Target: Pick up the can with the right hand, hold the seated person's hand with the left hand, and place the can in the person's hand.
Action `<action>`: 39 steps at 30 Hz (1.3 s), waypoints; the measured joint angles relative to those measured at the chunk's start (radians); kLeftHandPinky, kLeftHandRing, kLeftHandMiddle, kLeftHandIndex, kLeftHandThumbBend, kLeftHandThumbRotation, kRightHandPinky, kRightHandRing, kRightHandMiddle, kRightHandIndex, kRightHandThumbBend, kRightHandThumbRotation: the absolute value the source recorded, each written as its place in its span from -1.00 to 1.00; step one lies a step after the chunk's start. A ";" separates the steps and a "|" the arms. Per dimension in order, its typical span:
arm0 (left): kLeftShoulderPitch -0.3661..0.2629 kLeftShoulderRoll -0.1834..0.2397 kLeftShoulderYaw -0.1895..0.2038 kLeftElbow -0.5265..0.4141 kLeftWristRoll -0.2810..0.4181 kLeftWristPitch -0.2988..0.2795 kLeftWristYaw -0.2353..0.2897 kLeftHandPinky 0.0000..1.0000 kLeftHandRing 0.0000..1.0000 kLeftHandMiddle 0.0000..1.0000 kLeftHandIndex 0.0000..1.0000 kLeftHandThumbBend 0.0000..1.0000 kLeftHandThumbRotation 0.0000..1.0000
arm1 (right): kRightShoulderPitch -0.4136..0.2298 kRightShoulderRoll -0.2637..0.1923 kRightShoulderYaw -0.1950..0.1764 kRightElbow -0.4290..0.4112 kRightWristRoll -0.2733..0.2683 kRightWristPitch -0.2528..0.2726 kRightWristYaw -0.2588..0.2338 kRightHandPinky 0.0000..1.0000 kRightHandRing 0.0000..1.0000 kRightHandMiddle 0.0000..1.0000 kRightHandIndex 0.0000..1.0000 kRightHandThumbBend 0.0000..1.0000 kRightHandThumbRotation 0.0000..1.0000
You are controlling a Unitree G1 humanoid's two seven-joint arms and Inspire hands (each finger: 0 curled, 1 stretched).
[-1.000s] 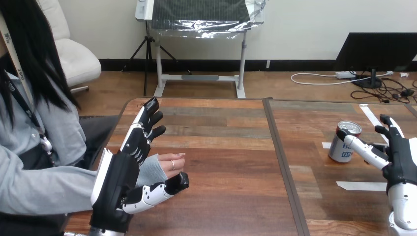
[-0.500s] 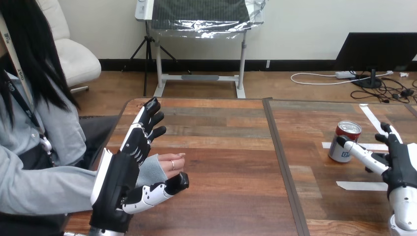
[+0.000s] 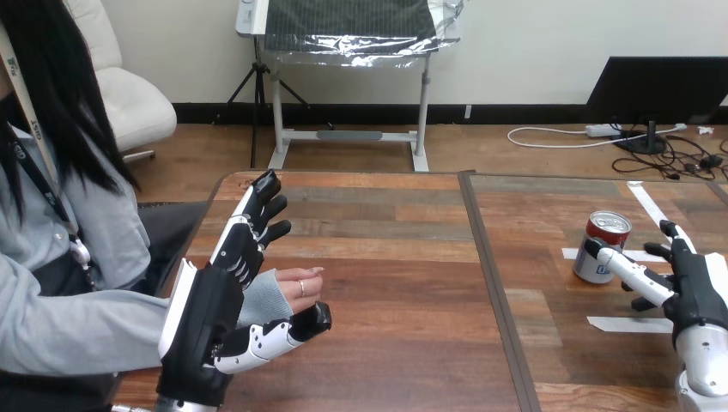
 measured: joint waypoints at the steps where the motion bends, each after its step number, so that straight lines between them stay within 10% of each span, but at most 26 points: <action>1: 0.000 0.000 0.000 0.000 0.000 -0.001 -0.001 0.72 0.85 0.90 0.87 1.00 0.01 | -0.001 0.000 0.001 0.001 -0.001 0.001 0.002 -0.13 0.18 0.20 0.95 1.00 0.09; 5: 0.000 0.000 0.000 0.000 0.000 -0.004 -0.001 0.72 0.85 0.90 0.87 1.00 0.02 | -0.007 -0.001 0.005 0.004 -0.004 0.002 0.010 0.58 0.72 0.71 0.97 1.00 0.09; 11: 0.000 0.000 0.000 0.000 0.000 -0.007 -0.001 0.72 0.85 0.89 0.86 1.00 0.03 | -0.022 -0.001 0.018 0.012 -0.012 0.011 0.013 0.89 0.93 0.93 0.98 1.00 0.10; 39: 0.000 0.003 0.003 0.000 0.009 -0.019 0.011 0.72 0.85 0.90 0.86 1.00 0.06 | -0.079 -0.003 0.035 0.033 -0.034 0.058 0.028 0.86 1.00 1.00 1.00 1.00 0.10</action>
